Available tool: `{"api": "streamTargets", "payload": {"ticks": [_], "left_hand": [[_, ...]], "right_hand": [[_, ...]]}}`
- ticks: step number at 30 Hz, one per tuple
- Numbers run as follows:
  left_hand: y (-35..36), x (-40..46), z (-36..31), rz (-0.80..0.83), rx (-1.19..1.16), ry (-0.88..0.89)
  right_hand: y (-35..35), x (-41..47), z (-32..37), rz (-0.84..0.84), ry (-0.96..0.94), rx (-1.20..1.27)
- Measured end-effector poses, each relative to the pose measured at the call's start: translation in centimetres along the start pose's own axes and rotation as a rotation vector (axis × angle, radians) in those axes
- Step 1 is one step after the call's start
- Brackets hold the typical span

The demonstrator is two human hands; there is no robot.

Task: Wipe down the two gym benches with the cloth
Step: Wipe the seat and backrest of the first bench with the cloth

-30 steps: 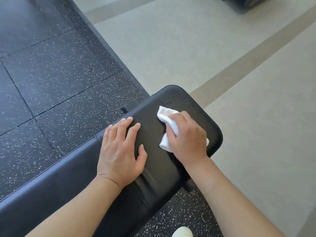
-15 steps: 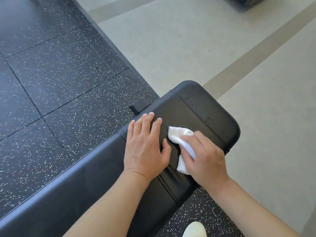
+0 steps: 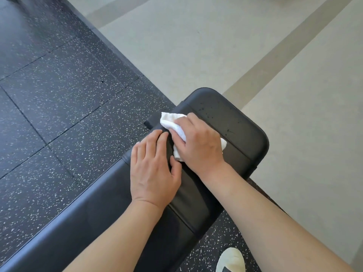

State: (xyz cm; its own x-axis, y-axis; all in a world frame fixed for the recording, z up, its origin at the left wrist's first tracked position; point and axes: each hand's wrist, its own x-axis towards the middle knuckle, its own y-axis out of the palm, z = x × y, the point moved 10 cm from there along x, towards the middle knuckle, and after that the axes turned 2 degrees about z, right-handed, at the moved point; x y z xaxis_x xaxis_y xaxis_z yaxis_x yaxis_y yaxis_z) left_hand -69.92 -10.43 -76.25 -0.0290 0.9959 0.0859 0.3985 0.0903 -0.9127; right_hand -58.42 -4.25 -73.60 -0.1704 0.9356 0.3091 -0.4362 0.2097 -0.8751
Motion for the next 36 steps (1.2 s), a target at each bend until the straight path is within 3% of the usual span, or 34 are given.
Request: {"api": "streamTargets", "payload": {"ticks": [11,21,27,36], "left_hand": [[0.3,0.1,0.0,-0.016,0.047,-0.002],[0.4,0.1,0.1,-0.017,0.064,0.001],[0.5,0.1,0.1,-0.016,0.068,0.005],[0.6,0.0,0.4,0.006,0.072,0.005]], "right_hand": [[-4.5,-4.7,-6.8,0.016,0.004,-0.064],[-1.2,2.5,-6.6,0.002,0.166,-0.049],[0.7,6.0,-4.8,0.044,0.113,-0.027],[-3.9,-1.4,-9.0,0.1,-0.06,-0.038]]}}
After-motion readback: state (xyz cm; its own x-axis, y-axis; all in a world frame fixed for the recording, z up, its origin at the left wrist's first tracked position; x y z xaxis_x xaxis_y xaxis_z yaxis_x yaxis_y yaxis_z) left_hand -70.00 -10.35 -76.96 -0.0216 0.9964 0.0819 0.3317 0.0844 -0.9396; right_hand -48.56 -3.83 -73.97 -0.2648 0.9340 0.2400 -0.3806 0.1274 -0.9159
